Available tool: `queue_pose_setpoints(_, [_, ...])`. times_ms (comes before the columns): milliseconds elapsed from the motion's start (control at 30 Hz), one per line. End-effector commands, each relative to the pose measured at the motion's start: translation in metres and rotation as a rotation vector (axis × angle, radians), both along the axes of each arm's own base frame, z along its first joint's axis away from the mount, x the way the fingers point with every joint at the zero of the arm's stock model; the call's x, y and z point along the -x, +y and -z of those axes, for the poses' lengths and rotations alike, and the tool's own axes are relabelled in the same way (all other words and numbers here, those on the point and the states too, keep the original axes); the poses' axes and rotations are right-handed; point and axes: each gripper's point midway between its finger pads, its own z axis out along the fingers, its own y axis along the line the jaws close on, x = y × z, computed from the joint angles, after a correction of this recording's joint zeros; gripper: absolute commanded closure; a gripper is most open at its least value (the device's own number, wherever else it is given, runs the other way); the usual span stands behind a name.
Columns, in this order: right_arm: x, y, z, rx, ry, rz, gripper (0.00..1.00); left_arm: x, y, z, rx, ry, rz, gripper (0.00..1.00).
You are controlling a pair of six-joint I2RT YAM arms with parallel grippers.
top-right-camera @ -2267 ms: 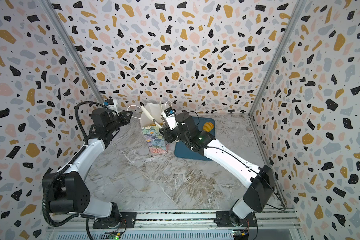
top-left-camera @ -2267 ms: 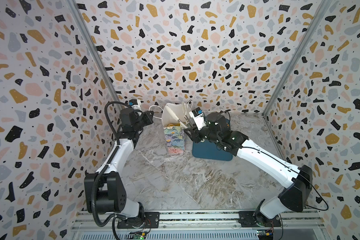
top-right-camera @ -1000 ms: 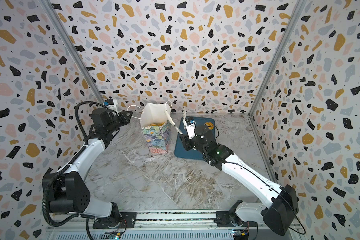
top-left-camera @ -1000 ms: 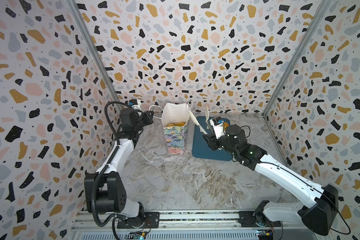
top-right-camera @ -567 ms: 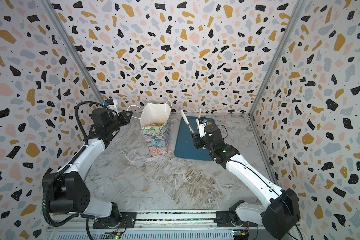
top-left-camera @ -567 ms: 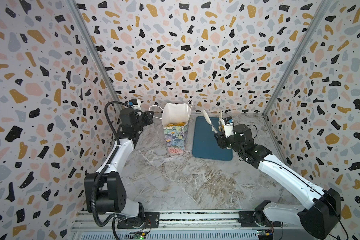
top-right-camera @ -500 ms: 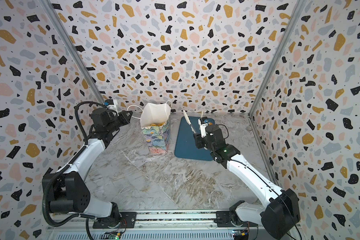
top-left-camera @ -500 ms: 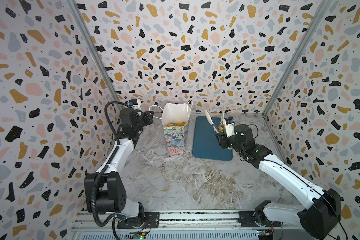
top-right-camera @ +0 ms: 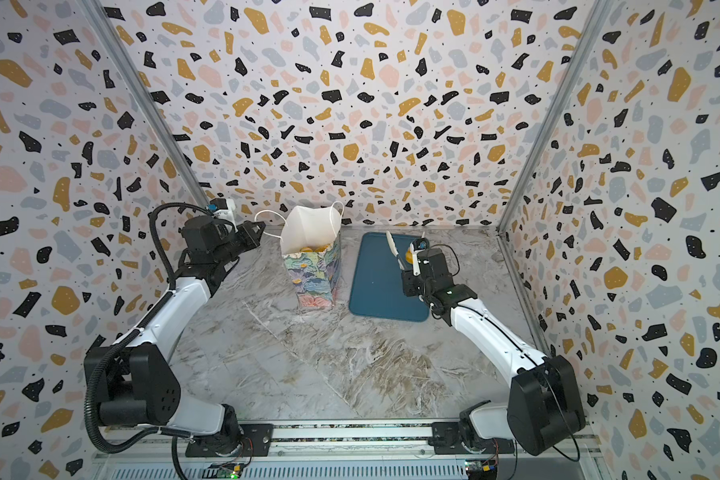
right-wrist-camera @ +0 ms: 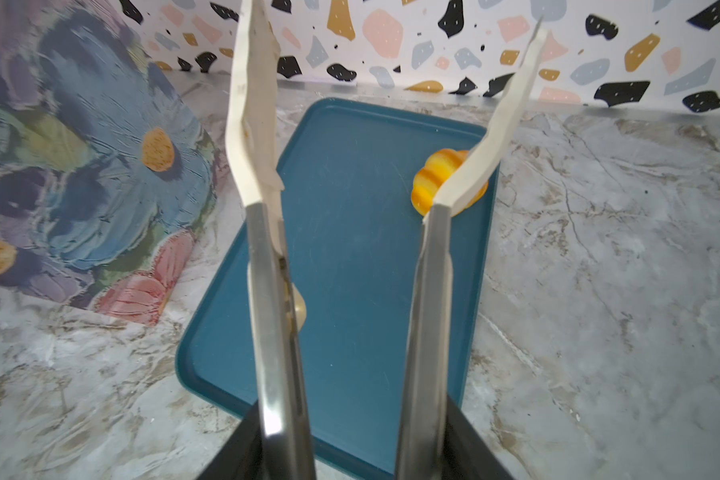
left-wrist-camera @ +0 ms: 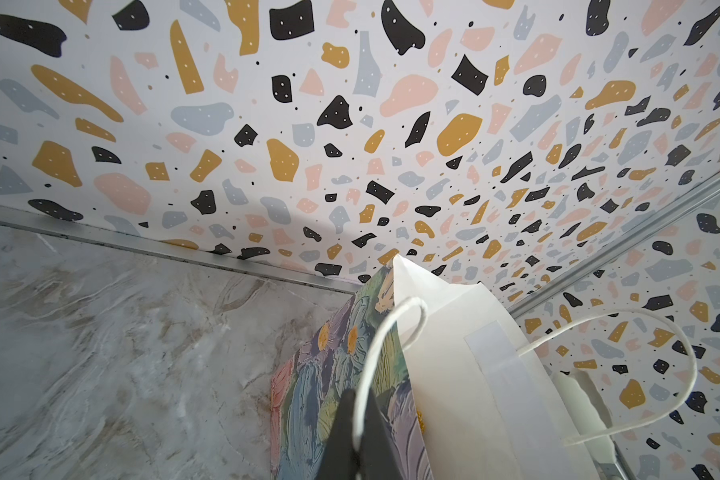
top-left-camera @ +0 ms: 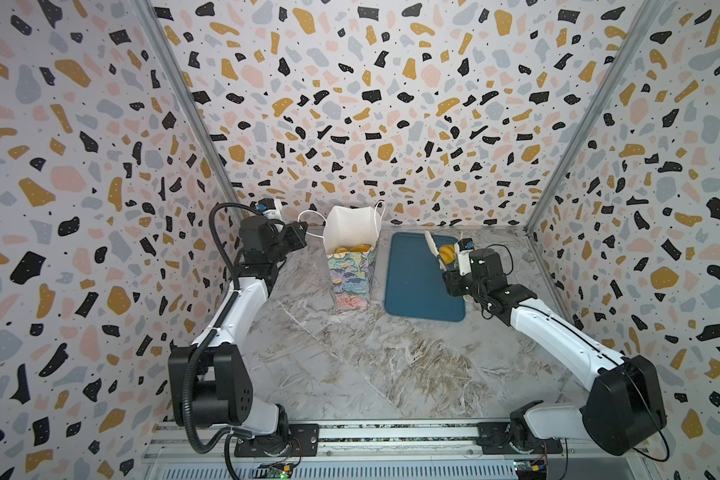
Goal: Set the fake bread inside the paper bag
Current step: 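Move the open tongs with the right gripper back over the last croissant on the tray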
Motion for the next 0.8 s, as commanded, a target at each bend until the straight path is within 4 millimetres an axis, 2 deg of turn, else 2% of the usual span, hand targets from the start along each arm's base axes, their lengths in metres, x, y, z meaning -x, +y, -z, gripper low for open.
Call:
queue_pose_setpoints(0, [-0.007,-0.008,-0.001,0.008,-0.006,0.029,0.47,0.001,-0.003,-0.005,-0.004,-0.031,0.009,1.00])
queue_pose_setpoints(367, [-0.030,-0.024,0.028,0.043,0.071,0.081,0.47,0.000,-0.003,-0.004,-0.005,-0.030,0.011,1.00])
queue_pose_setpoints(767, [-0.056,-0.029,0.052,0.096,0.158,0.110,0.47,0.000,-0.003,-0.005,-0.004,-0.031,0.010,1.00])
